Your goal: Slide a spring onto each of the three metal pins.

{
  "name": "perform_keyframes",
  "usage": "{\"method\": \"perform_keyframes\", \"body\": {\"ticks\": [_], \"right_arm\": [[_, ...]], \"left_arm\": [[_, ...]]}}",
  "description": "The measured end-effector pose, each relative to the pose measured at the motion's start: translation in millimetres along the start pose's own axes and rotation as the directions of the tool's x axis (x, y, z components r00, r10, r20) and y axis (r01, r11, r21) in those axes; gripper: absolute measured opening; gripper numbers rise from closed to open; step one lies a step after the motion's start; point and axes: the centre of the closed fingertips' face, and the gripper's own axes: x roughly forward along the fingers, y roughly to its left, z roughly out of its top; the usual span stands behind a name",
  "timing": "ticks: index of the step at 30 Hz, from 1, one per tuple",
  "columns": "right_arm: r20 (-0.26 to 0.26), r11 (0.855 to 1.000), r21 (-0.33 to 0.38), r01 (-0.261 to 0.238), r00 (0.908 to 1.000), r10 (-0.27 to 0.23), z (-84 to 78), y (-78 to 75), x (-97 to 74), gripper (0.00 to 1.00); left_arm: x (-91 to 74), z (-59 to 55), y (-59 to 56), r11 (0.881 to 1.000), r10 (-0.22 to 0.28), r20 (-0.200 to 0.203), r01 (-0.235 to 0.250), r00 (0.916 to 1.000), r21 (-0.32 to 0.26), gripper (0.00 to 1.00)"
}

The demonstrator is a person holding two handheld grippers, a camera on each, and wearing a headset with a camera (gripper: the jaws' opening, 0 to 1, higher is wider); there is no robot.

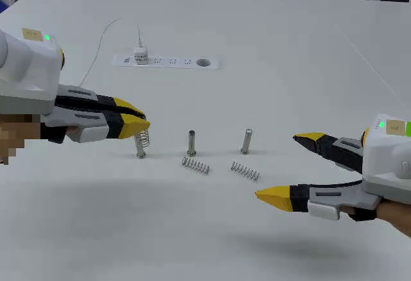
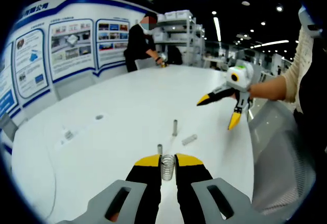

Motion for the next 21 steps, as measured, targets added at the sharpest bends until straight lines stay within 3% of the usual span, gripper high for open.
{"method": "perform_keyframes", "body": {"ticks": [12, 21], "right_arm": [[0.002, 1.000, -0.001, 0.008, 1.0000, -0.008, -0.3, -1.8, -1.3, 0.81], [-0.006, 1.000, -0.005, 0.007, 1.0000, -0.007, -2.3, -1.3, -0.7, 0.81]], "left_arm": [[-2.2, -5.1, 28.3, 0.998, 0.052, -0.006, -0.052, 0.9986, -0.029, 0.09], [2.3, -8.7, 41.0, 0.996, 0.075, -0.011, -0.075, 0.9971, -0.041, 0.09]]}}
